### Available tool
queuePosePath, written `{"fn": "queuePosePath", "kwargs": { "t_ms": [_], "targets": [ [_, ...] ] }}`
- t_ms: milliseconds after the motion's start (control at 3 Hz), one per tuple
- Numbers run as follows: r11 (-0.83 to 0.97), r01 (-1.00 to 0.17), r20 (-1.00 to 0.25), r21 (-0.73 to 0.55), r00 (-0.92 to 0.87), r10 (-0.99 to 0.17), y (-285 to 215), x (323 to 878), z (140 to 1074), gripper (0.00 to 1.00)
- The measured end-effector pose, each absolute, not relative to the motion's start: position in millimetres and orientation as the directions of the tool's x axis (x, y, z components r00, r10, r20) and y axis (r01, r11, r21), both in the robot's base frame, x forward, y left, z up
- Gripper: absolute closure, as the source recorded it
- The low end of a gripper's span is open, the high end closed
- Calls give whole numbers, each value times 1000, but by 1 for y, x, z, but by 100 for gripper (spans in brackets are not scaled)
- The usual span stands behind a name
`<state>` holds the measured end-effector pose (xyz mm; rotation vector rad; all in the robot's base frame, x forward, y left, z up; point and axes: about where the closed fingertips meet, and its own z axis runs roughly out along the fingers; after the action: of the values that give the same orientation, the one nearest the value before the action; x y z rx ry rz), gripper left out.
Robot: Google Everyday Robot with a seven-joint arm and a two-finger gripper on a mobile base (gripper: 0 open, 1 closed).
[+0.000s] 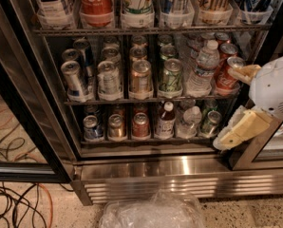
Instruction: Pick orange can from middle shelf of fridge
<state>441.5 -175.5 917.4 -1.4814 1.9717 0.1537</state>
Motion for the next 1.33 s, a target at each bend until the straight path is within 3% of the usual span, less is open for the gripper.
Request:
{"fn": "queuePosePath", "kwargs": {
  "t_ms": [1333],
  "targets": [
    [620,-773,-832,-133,-253,-494,-114,440,876,0]
  ]
}}
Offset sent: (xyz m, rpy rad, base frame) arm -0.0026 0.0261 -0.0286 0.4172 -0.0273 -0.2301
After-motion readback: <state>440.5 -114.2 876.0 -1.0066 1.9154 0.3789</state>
